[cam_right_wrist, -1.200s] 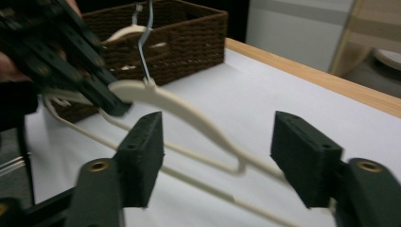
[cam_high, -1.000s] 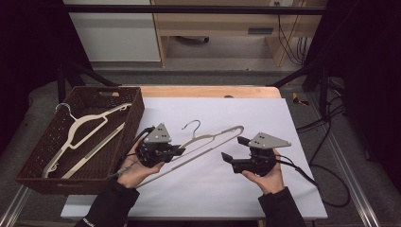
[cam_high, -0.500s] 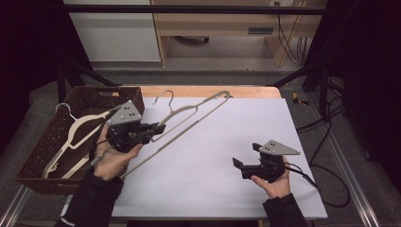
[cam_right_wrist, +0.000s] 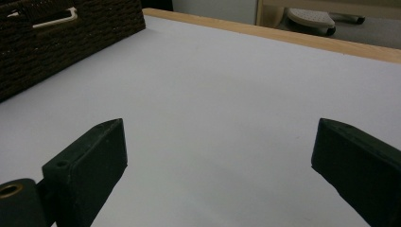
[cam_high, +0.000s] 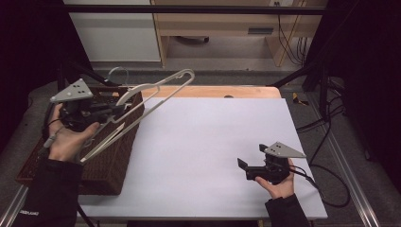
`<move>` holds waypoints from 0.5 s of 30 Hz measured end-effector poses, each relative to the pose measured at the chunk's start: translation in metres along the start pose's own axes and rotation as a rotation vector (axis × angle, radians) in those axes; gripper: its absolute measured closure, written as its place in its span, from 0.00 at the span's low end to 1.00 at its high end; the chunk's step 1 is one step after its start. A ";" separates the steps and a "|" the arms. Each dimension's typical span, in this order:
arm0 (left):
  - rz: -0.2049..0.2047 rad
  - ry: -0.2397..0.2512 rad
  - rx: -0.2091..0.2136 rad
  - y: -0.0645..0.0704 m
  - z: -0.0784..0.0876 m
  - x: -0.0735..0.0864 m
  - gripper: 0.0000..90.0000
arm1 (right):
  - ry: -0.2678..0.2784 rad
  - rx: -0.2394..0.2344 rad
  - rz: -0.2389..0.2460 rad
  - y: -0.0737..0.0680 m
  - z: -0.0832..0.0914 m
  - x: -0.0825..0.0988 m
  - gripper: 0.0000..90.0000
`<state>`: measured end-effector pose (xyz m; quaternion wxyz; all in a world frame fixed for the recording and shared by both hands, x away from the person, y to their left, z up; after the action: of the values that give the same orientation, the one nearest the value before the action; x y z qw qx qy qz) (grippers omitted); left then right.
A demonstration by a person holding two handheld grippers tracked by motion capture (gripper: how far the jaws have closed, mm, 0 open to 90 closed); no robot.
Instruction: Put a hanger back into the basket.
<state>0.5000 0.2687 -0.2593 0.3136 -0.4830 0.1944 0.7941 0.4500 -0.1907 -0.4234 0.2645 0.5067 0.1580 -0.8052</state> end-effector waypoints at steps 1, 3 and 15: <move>-0.002 -0.002 -0.016 -0.007 0.004 0.002 0.96 | 0.002 0.001 0.001 0.000 -0.001 0.000 0.05; 0.006 0.004 -0.045 -0.021 0.010 0.005 0.96 | -0.001 -0.001 -0.004 -0.001 -0.001 0.000 0.05; 0.097 -0.019 -0.108 -0.089 0.041 0.048 0.96 | -0.009 -0.016 -0.003 -0.003 -0.004 0.001 0.04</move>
<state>0.5178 0.3734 -0.2838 0.2501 -0.4815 0.1715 0.8223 0.4510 -0.1869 -0.4262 0.2679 0.5007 0.1642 -0.8066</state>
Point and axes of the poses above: each handheld gripper's, and its own axes: z roughly backward along the jaws, x roughly out of its underside, y roughly to its right, the point moved 4 cm from there along -z, roughly forward along the jaws, and after that the axes turned 6 degrees about z, right-handed, at the moved point
